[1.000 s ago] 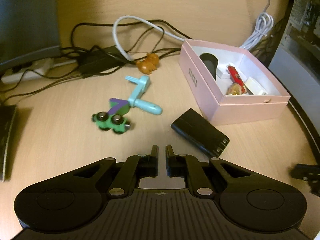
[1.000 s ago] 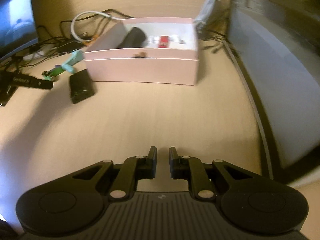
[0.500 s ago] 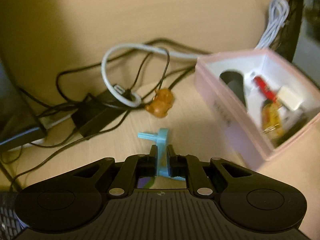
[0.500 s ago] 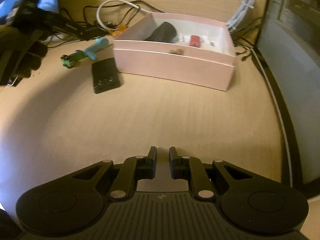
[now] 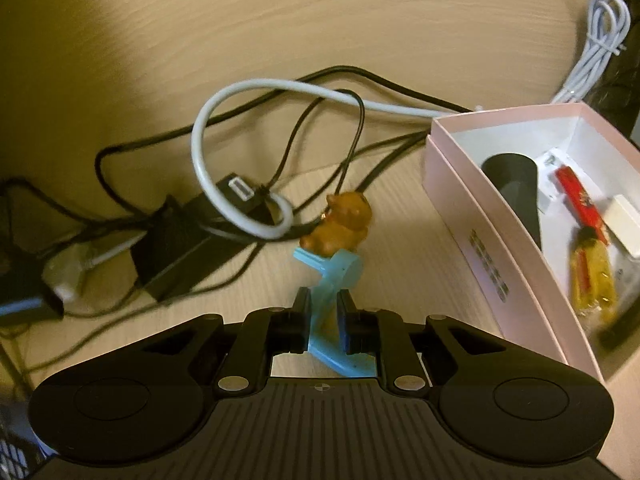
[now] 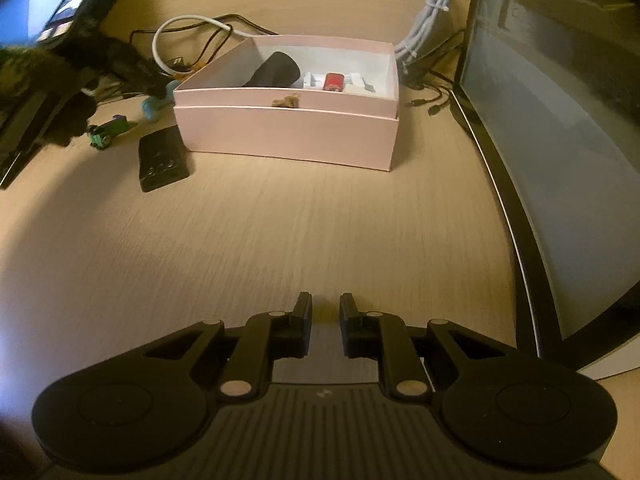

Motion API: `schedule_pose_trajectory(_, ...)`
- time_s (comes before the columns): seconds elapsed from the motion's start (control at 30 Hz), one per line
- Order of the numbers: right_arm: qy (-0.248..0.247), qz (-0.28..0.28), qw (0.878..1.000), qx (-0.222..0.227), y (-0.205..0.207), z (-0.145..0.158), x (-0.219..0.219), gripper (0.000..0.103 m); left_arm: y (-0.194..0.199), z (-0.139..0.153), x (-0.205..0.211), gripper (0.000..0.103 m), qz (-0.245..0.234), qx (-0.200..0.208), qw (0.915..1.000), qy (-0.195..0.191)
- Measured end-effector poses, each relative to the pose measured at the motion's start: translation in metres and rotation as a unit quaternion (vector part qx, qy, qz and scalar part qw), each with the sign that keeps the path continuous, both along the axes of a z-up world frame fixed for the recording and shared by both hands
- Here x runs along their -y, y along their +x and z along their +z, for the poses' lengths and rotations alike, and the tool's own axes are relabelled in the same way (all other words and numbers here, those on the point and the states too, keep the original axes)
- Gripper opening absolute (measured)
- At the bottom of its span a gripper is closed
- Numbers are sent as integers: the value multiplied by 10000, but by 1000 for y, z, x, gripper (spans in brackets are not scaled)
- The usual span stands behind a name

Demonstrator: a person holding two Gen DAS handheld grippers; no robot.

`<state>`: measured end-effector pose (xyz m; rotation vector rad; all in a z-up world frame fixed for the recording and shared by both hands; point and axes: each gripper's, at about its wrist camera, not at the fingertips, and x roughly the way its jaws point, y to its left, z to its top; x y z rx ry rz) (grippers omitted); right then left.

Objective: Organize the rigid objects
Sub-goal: 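Grasp the teal toy piece with the left gripper and lift it, then hold the teal piece in the left gripper while the right moves toward the orange bear figure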

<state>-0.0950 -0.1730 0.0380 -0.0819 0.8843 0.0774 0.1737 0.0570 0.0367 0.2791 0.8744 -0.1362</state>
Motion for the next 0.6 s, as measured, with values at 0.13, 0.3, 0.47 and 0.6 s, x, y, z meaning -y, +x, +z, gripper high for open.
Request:
schedule_pose_trajectory(0.13, 165, 35, 9999, -4, -4, 1, 6, 17, 20, -9, -3, 33, 90, -449, 9989, -62)
schedule_pose_trajectory(0.3, 156, 159, 9997, 36, -6, 0, 8, 18, 24, -10, -15, 35, 169, -506, 9975, -453)
schedule_pose_trajectory(0.47, 610, 449, 9971, 45, -7, -1, 14, 57, 17, -10, -11, 31, 415, -457, 9971, -444)
schedule_pose_trajectory(0.6, 841, 784, 9933, -95, -3, -2, 11, 83, 8, -8, -1, 14, 302, -556, 9974, -335)
